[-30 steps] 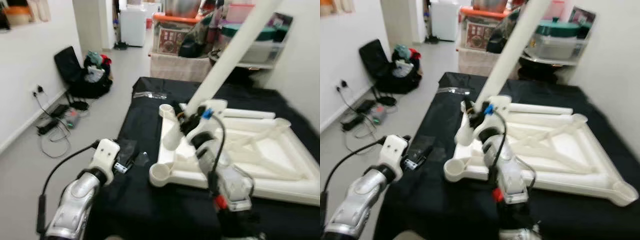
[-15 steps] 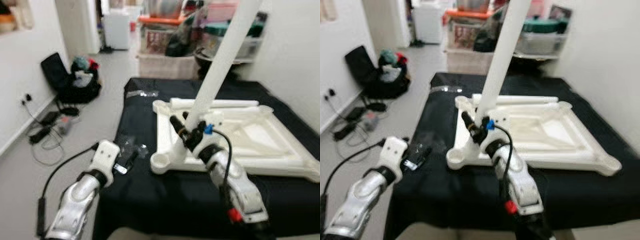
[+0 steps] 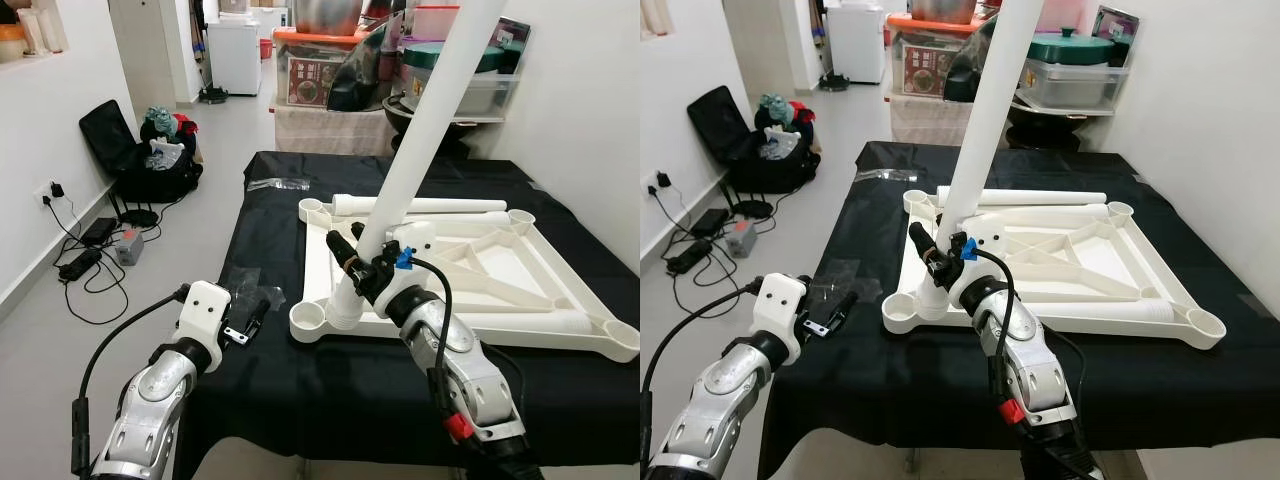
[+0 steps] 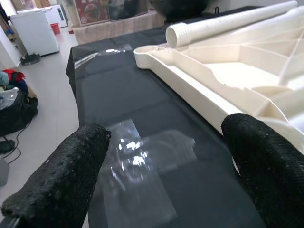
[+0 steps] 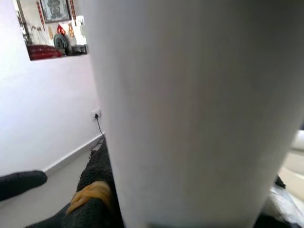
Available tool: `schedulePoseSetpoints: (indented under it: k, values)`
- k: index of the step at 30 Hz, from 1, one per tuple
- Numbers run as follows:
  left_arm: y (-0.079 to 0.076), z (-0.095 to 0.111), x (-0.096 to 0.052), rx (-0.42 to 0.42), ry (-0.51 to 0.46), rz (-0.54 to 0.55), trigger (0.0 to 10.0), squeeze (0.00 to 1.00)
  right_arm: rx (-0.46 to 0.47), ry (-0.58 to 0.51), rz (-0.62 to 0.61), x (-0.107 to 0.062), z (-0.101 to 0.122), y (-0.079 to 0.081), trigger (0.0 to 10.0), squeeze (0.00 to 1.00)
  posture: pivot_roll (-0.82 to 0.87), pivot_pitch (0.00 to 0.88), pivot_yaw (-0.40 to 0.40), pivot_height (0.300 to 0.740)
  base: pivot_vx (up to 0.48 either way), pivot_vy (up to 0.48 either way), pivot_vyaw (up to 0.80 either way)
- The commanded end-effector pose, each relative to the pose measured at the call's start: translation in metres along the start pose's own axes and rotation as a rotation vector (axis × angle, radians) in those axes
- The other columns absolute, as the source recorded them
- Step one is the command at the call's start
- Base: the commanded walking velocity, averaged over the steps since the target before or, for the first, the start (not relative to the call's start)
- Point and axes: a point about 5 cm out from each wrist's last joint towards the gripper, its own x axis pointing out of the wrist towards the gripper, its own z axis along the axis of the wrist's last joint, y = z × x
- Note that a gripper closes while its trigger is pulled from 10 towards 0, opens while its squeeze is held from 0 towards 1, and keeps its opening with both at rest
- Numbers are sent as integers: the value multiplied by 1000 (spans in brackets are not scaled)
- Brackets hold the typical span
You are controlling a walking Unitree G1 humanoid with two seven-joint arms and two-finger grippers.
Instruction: Building children table
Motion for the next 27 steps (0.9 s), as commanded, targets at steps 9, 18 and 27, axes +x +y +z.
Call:
schedulePoseSetpoints:
  k: [9,18,27]
  values:
    - [-2,3,3,-15,-28,-9,10000,0,10,-19,-34,-1,-1,2,10000,0,84,0,-61,740,294,0,356]
    - [-4,6,2,-25,-44,-13,10000,0,-15,-21,-9,-1,3,-2,10000,0,88,0,-66,740,0,0,0]
    - [-3,4,1,-21,-41,-10,10000,0,-9,44,253,-14,5,10,10000,0,83,0,-65,740,0,0,0]
